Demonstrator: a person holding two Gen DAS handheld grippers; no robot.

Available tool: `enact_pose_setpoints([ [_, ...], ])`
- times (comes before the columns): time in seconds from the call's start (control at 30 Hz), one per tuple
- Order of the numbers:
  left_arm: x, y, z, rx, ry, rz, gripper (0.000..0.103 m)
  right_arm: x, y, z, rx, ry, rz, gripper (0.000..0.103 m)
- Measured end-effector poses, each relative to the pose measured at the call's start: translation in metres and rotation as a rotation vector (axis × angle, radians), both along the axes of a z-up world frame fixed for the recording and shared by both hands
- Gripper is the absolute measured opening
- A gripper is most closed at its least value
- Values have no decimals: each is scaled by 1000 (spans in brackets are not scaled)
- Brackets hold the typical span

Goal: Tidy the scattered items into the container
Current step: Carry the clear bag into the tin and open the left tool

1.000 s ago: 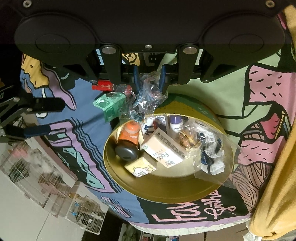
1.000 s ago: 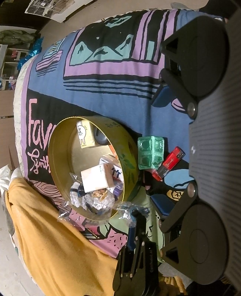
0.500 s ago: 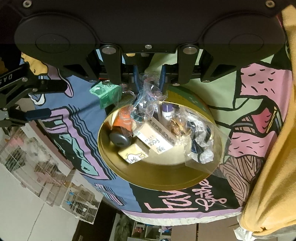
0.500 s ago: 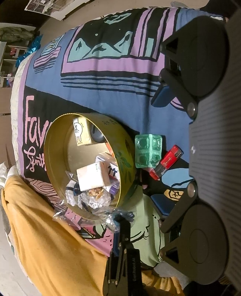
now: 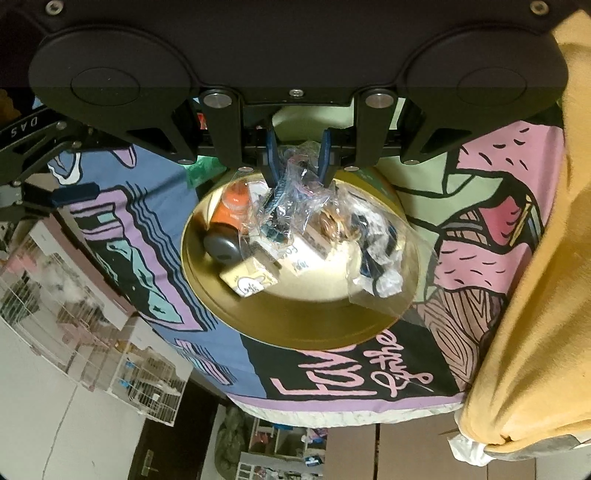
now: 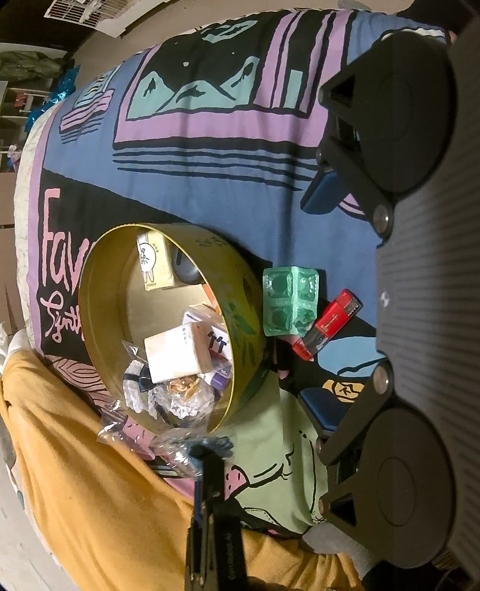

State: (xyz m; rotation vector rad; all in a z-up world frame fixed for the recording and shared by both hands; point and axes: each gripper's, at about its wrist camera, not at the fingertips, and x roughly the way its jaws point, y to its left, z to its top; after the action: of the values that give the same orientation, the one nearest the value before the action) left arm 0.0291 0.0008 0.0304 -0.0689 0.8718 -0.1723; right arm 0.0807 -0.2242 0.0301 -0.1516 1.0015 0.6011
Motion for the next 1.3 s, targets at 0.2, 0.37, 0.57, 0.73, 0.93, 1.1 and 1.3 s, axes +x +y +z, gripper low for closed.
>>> enact_pose_setpoints([
  [0.2, 1, 0, 7, 23, -38, 15, 20, 1, -1, -5, 1, 12, 1, 103],
  [0.37, 1, -1, 15, 37, -70, 24, 20, 4, -5, -8, 6, 22, -11, 103],
  [0.57, 2, -2, 25, 60, -113, 27, 20, 7, -8, -11, 11, 30, -19, 103],
  [0.73, 3, -2, 32, 62, -139, 35, 20, 9, -10, -13, 11, 34, -20, 103],
  [0.93, 4, -2, 37, 74, -163, 52, 20, 12, -12, -14, 16, 39, -26, 103],
  [1.1, 7, -2, 42, 82, -195, 68, 20, 13, -14, -17, 21, 47, -29, 103],
  [1.3, 14, -5, 44, 82, -212, 76, 20, 15, -16, -19, 24, 53, -34, 103],
])
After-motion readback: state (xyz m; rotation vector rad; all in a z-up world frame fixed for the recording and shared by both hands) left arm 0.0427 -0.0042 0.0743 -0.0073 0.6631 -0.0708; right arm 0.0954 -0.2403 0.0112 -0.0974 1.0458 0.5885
